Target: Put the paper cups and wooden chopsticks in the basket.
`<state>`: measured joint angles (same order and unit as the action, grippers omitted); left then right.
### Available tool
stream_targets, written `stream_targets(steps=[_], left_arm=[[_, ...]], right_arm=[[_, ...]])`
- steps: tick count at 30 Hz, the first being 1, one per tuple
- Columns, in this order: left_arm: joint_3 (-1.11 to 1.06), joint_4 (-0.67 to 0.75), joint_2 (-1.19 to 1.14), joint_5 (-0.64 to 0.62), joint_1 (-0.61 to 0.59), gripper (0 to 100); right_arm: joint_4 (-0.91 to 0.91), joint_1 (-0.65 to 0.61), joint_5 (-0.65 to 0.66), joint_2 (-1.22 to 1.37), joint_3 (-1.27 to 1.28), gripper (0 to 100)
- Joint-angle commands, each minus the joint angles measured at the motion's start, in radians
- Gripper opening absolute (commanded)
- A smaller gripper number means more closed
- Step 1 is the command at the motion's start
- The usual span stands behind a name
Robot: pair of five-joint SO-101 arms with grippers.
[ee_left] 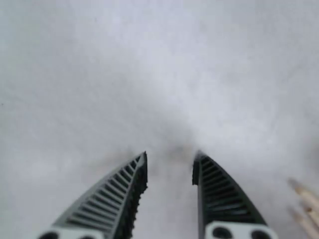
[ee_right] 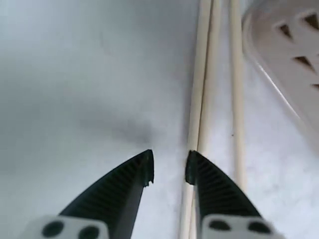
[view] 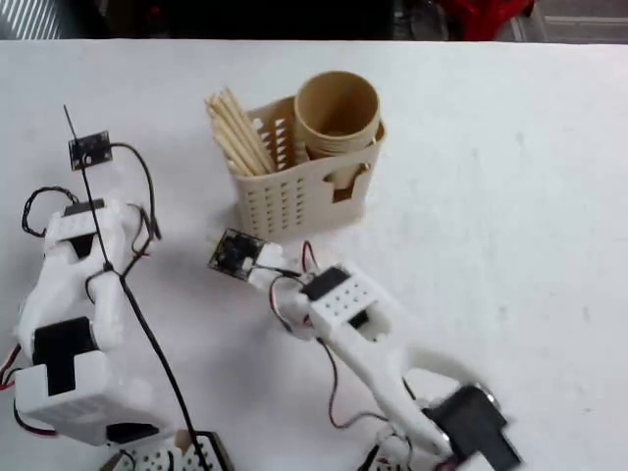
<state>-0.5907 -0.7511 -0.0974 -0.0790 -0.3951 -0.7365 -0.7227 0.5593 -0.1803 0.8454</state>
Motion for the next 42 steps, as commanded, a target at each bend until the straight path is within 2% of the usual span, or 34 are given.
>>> stream_targets(steps=[1, 9, 14, 20, 31, 34, 39, 42], left_arm=[[0.006, 0.023, 0.005, 0.011, 0.01, 17], [0.006, 0.023, 0.005, 0.011, 0.01, 17], [0.006, 0.023, 0.005, 0.011, 0.01, 17], [0.006, 0.023, 0.005, 0.011, 0.01, 17], [0.008, 0.023, 0.005, 0.011, 0.01, 17], [0.008, 0.023, 0.005, 0.011, 0.01, 17], [0.008, 0.023, 0.005, 0.011, 0.01, 17], [0.008, 0.023, 0.005, 0.011, 0.01, 17]], right_arm=[[0.019, 0.024, -0.002, 0.085, -0.094, 15.9], [0.012, 0.024, 0.005, 0.145, -0.107, 15.4], [-0.024, 0.022, 0.006, 0.137, -0.107, 0.7], [-0.062, 0.022, 0.006, 0.087, -0.104, 1.7], [-0.082, 0.022, -0.003, -0.46, 0.097, 1.6], [-0.113, 0.022, -0.077, -0.625, 0.101, 1.6], [-0.113, 0.022, -0.203, -0.858, -0.025, 1.6], [-0.082, 0.027, -0.23, -0.88, -0.187, 1.6]])
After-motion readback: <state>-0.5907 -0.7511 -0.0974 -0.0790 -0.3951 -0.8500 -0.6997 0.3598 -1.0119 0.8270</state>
